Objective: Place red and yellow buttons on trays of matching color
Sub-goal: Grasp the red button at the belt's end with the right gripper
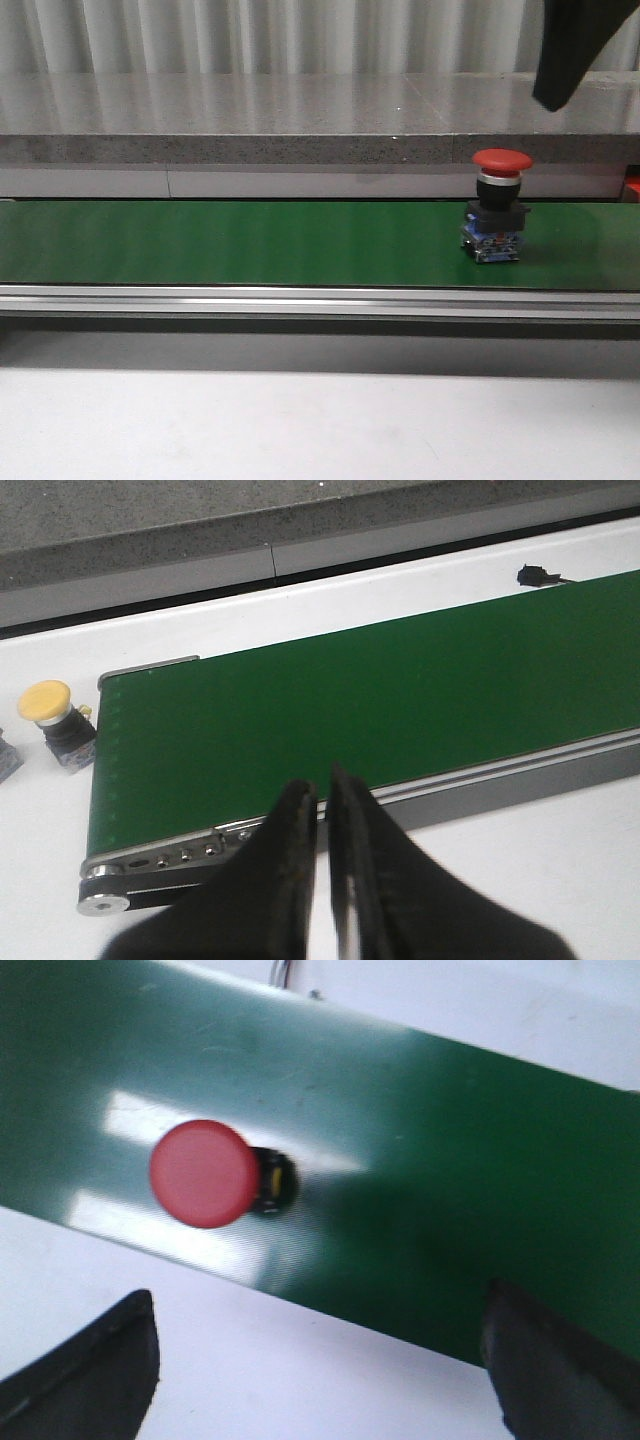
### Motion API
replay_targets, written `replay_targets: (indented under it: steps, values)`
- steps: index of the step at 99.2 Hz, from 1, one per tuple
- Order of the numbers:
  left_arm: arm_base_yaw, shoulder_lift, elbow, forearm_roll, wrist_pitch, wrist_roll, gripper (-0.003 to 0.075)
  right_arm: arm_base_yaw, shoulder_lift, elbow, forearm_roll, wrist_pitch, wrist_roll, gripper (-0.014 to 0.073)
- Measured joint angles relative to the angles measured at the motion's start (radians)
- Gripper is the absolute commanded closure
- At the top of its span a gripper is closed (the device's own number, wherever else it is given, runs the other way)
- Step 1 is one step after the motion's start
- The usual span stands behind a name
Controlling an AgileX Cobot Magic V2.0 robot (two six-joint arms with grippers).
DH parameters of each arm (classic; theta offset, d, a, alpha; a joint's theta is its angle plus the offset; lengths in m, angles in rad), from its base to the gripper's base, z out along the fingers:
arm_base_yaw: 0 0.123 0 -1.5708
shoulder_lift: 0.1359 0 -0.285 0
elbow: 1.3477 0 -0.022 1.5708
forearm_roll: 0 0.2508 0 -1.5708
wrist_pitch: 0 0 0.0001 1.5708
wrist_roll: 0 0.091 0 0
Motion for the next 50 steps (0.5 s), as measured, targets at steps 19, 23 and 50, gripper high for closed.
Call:
replay_targets:
  steps: [19, 23, 50]
  values:
    - [0.000, 0.000, 0.000, 0.000, 0.000, 0.000, 0.0726, 0.004, 0.127, -0.041, 0.062, 0.036, -0.045, -0.0052]
    - [0.000, 0.000, 0.000, 0.000, 0.000, 0.000, 0.0726, 0.004, 0.150, -0.044, 0.066, 0.034, -0.050, -0.0052]
    - [0.000, 0.000, 0.000, 0.000, 0.000, 0.000, 0.0726, 0.004, 0.290, -0.046, 0.059, -0.017, -0.063, 0.0174]
